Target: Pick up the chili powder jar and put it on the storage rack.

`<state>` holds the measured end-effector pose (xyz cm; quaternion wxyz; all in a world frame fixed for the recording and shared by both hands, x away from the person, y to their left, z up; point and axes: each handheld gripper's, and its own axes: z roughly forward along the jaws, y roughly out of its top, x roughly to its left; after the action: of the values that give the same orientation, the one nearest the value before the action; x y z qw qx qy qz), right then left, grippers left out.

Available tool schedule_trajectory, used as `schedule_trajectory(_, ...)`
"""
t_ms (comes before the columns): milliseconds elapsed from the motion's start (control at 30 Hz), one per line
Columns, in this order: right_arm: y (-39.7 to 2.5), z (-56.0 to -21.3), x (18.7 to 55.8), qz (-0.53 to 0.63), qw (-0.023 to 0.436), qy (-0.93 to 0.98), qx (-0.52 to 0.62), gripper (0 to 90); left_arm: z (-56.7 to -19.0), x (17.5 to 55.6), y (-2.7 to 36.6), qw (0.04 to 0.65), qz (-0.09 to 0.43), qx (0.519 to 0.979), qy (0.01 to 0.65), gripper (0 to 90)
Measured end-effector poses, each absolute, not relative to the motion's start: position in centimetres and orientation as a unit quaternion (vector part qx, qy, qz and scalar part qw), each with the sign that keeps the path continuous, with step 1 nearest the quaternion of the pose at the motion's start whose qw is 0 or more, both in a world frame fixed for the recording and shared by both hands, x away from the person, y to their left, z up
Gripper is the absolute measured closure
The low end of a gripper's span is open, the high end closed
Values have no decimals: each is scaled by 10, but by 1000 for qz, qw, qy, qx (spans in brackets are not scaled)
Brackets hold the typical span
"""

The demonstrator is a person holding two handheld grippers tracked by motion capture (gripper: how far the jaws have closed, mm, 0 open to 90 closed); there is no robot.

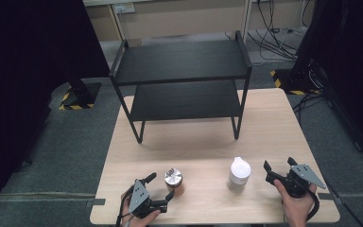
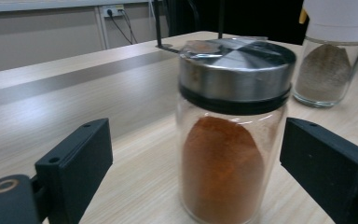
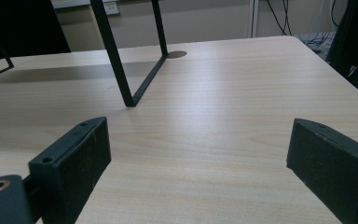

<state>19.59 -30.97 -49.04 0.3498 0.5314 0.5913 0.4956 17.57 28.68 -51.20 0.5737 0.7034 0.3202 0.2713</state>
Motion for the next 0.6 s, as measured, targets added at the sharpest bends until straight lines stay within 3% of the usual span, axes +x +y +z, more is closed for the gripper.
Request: schedule_trajectory(600,-310,-490,196,497,348,591,533,63,-505,184,263,558,263,720,319,153)
